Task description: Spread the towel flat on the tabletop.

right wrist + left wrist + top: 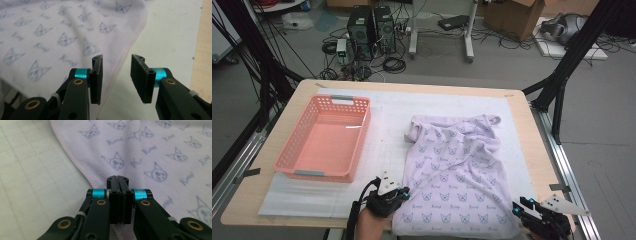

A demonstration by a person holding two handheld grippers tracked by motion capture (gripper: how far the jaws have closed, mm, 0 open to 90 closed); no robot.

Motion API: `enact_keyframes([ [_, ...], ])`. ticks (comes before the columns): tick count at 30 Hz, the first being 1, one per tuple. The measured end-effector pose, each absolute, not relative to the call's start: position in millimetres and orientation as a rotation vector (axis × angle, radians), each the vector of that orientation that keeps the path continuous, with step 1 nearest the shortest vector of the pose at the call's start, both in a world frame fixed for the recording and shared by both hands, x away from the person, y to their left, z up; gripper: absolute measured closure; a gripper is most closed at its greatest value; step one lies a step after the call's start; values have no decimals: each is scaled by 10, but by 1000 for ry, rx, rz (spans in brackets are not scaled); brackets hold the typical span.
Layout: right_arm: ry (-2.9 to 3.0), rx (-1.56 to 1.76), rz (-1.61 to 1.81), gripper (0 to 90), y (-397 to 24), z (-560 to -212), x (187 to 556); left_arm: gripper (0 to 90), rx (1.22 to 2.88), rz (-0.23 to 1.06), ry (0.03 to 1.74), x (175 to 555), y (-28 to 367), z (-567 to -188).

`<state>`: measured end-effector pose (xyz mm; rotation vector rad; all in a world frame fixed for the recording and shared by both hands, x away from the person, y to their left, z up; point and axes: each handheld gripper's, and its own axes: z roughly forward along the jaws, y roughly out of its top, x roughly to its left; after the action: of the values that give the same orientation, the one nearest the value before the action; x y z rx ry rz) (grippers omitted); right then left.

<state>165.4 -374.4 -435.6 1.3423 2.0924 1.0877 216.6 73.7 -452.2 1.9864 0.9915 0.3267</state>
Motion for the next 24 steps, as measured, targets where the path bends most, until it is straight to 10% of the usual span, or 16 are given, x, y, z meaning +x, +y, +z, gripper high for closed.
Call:
enact_keyframes([
  [12, 2161, 1344, 1004, 584, -3357, -4484, 2062, 885, 1974, 325, 987, 1663, 1277, -4506],
  [15, 2179, 1340, 1024, 732, -3332, -4485, 2061, 867, 1961, 293, 976, 1631, 1288, -4523],
  [19, 2232, 1311, 1041, 861, -3355, -4467, 1971, 595, 1907, 253, 992, 1689, 1267, -4526],
  [24, 2249, 1289, 1023, 861, -3518, -4452, 1719, 493, 1851, 257, 1007, 1843, 1206, -4481],
])
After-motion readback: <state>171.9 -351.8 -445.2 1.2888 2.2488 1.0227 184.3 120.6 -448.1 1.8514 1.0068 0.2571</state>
